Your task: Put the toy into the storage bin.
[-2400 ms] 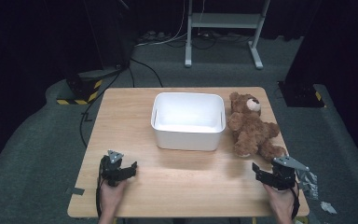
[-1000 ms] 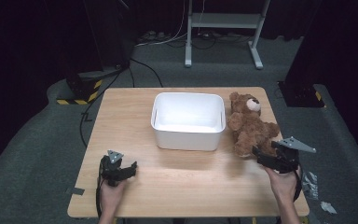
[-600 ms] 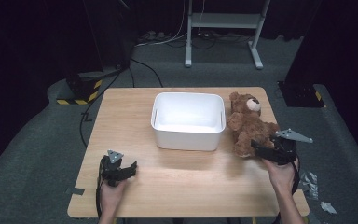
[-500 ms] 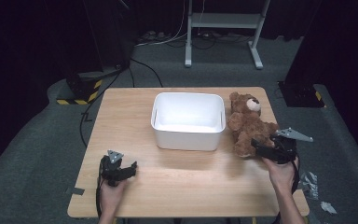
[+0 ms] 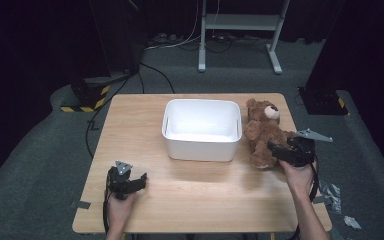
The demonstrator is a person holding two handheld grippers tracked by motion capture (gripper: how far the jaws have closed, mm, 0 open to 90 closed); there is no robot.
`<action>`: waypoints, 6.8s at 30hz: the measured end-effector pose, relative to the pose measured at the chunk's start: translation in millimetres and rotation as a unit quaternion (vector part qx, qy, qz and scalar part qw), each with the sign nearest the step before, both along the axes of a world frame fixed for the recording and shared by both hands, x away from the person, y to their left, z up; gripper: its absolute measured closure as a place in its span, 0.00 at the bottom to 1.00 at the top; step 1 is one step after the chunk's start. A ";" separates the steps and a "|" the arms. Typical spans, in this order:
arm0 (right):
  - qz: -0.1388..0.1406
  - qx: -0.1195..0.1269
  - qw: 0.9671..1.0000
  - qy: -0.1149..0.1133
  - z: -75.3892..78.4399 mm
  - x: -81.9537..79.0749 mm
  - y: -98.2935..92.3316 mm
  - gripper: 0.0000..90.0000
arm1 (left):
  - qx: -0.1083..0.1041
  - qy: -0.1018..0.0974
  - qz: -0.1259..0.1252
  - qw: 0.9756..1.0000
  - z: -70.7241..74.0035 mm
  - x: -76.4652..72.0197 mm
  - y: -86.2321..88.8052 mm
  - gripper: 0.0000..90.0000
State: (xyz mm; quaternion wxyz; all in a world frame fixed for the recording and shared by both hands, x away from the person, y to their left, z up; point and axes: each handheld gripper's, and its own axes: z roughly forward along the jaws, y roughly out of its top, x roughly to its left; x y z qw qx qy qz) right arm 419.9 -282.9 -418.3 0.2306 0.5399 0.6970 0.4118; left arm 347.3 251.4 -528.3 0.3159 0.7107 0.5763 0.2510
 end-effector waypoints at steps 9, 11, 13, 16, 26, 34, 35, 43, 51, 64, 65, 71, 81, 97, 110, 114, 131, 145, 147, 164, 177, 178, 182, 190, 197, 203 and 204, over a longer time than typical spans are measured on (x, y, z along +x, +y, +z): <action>-0.004 -0.010 1.000 0.005 5.5 15.5 2.3 0.20 | 0.000 0.000 0.000 1.000 0.0 0.1 0.0 0.23; -0.007 -0.012 1.000 0.005 6.2 18.7 3.5 0.20 | 0.000 0.000 0.001 1.000 0.0 0.1 -0.1 0.23; -0.007 -0.008 1.000 0.007 6.6 21.8 3.1 0.19 | 0.000 0.000 0.001 1.000 0.0 0.1 0.0 0.23; -0.010 -0.008 1.000 0.007 8.4 29.0 2.4 0.19 | -0.001 -0.001 0.001 1.000 0.0 0.1 -0.1 0.23; -0.018 -0.015 0.999 0.030 2.6 49.1 0.7 0.19 | 0.001 -0.001 0.002 1.000 0.1 0.1 0.1 0.23; -0.019 -0.028 0.998 0.047 5.3 67.7 4.5 0.19 | 0.002 0.000 0.003 1.000 0.1 -0.1 0.1 0.23; -0.020 -0.031 0.998 0.050 5.2 72.6 4.8 0.19 | 0.002 0.000 0.002 1.000 0.1 -0.1 0.2 0.23; -0.023 -0.041 0.997 0.058 4.2 84.3 10.5 0.19 | 0.002 0.000 0.002 1.000 0.1 -0.1 0.1 0.23; -0.036 -0.032 0.996 0.080 2.6 103.6 15.0 0.19 | 0.001 -0.001 0.003 1.000 0.1 -0.1 0.1 0.23; -0.049 -0.049 0.992 0.110 -11.4 121.3 20.1 0.19 | 0.004 -0.001 0.001 1.000 0.3 0.1 0.5 0.23; -0.049 -0.052 0.991 0.111 -12.9 122.2 20.8 0.19 | 0.004 -0.001 0.001 1.000 0.3 0.1 0.5 0.23; -0.054 -0.049 0.989 0.132 -21.6 127.7 20.7 0.19 | 0.005 -0.001 -0.001 1.000 0.3 0.4 0.6 0.23; -0.027 -0.040 0.986 0.162 -32.9 132.5 21.0 0.20 | 0.002 -0.003 0.006 1.000 -0.1 0.7 0.7 0.23; -0.011 -0.091 0.979 0.180 -37.5 129.1 31.3 0.59 | 0.006 0.000 0.005 1.000 0.3 0.6 1.2 0.23; 0.017 -0.065 0.986 0.155 -24.2 113.7 18.4 0.79 | 0.004 -0.001 0.005 1.000 0.2 0.9 1.1 0.23; 0.016 -0.052 0.989 0.135 -20.5 104.7 15.8 0.82 | 0.003 -0.001 0.008 1.000 0.2 0.8 0.9 0.23; 0.045 -0.019 0.997 0.061 -2.6 59.4 2.2 0.87 | 0.003 -0.001 0.007 1.000 0.3 0.9 1.1 0.23; 0.052 0.017 0.999 -0.002 25.9 21.9 -3.6 0.88 | 0.003 -0.002 0.004 1.000 0.2 1.0 0.7 0.24; 0.056 0.022 0.998 -0.008 30.2 17.6 -3.4 0.88 | 0.003 -0.002 0.004 1.000 0.2 1.0 0.7 0.24; 0.107 0.063 0.991 -0.046 55.4 -8.6 1.0 0.89 | -0.002 -0.003 0.007 1.000 -0.2 0.4 0.1 0.24; 0.123 0.059 0.989 -0.056 73.2 -13.9 9.0 0.89 | -0.002 -0.003 0.008 1.000 -0.2 0.1 0.1 0.24; 0.123 0.060 0.989 -0.057 73.5 -13.8 9.4 0.89 | -0.002 -0.003 0.008 1.000 -0.2 0.1 0.1 0.24; 0.128 0.064 0.988 -0.059 75.5 -14.9 12.3 0.89 | 0.003 -0.002 0.003 1.000 0.2 0.1 0.9 0.24; 0.122 0.061 0.989 -0.063 84.7 -19.5 16.2 0.89 | 0.002 -0.003 0.002 1.000 0.0 0.0 0.8 0.23; 0.122 0.066 0.988 -0.075 92.5 -25.0 20.6 0.89 | 0.003 -0.003 0.001 1.000 0.1 -0.2 0.6 0.24; 0.128 0.067 0.985 -0.095 102.5 -29.0 24.9 0.89 | 0.003 -0.003 0.002 1.000 0.0 -0.5 0.2 0.24; 0.132 0.064 0.984 -0.099 106.2 -29.3 26.9 0.89 | 0.003 -0.003 0.002 1.000 0.0 -0.6 0.2 0.24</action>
